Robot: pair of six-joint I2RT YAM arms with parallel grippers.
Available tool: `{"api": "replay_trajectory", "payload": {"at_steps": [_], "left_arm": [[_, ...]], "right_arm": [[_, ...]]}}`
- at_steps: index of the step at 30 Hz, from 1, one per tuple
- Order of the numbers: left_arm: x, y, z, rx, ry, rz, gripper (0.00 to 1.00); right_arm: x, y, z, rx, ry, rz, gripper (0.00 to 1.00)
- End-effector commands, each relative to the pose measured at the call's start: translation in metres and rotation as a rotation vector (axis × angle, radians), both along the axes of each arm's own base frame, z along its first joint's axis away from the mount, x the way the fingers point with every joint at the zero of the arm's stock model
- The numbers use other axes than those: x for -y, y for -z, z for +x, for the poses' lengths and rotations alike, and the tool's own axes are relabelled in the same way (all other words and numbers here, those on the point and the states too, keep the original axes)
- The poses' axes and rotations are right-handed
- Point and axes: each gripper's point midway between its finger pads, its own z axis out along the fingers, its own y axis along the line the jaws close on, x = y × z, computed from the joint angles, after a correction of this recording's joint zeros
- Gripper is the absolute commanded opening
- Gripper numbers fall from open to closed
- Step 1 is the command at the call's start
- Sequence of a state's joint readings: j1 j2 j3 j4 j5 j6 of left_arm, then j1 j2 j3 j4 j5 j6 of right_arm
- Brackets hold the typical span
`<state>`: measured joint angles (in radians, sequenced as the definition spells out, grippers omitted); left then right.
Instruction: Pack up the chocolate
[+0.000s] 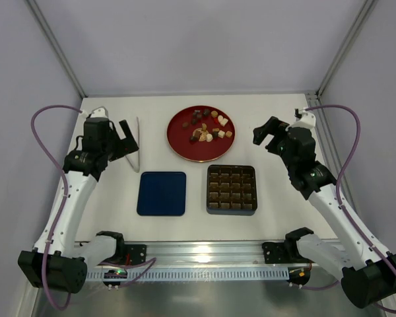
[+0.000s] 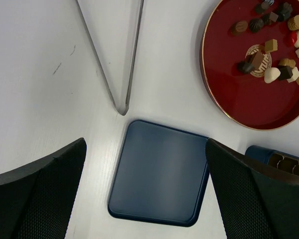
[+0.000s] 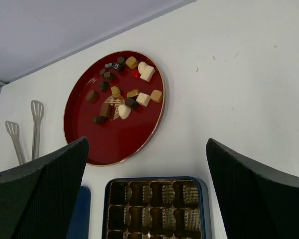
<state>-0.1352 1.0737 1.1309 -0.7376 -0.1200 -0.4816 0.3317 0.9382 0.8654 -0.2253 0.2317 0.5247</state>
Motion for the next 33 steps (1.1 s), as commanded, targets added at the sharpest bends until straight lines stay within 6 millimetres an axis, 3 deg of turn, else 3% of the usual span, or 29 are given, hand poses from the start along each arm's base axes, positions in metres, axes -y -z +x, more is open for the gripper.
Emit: {"api": "replay_trajectory", "payload": {"at_steps": [1, 10, 15, 19, 21, 23, 26, 27, 30, 33], "left_arm": [[-0.009, -0.006, 0.005, 0.035, -0.032, 0.03, 1.0], [-0.018, 0.015, 0.015, -0.035, -0.091, 0.07, 1.0], [-0.026, 0.037, 0.039, -0.091, -0.144, 0.12, 1.0], [-0.024, 0.047, 0.071, -0.094, -0.154, 0.128, 1.0], [-0.023, 0.069, 0.085, -0.153, -0.155, 0.141, 1.0], [-0.024, 0.072, 0.098, -0.158, -0.153, 0.152, 1.0], [-0.026, 0.094, 0.118, -0.192, -0.143, 0.144, 1.0], [-0.028, 0.111, 0.121, -0.235, -0.147, 0.145, 1.0], [-0.035, 0.136, 0.124, -0.289, -0.156, 0.129, 1.0], [-0.04, 0.151, 0.129, -0.31, -0.144, 0.105, 1.0]], "right_arm": [[-0.002, -0.009, 0.003, 0.035, -0.014, -0.004, 1.0], [-0.009, -0.006, 0.002, 0.022, -0.063, -0.019, 1.0], [-0.02, 0.0, 0.003, 0.0, -0.118, -0.023, 1.0], [-0.033, 0.006, 0.001, -0.019, -0.164, -0.037, 1.0], [-0.037, 0.01, 0.001, -0.026, -0.177, -0.032, 1.0], [-0.043, 0.012, -0.001, -0.033, -0.197, -0.029, 1.0], [-0.049, 0.013, -0.005, -0.033, -0.227, -0.023, 1.0], [-0.05, 0.012, -0.005, -0.027, -0.235, -0.022, 1.0], [-0.053, 0.012, -0.007, -0.027, -0.264, -0.027, 1.0], [-0.054, 0.013, -0.008, -0.029, -0.275, -0.038, 1.0]]}}
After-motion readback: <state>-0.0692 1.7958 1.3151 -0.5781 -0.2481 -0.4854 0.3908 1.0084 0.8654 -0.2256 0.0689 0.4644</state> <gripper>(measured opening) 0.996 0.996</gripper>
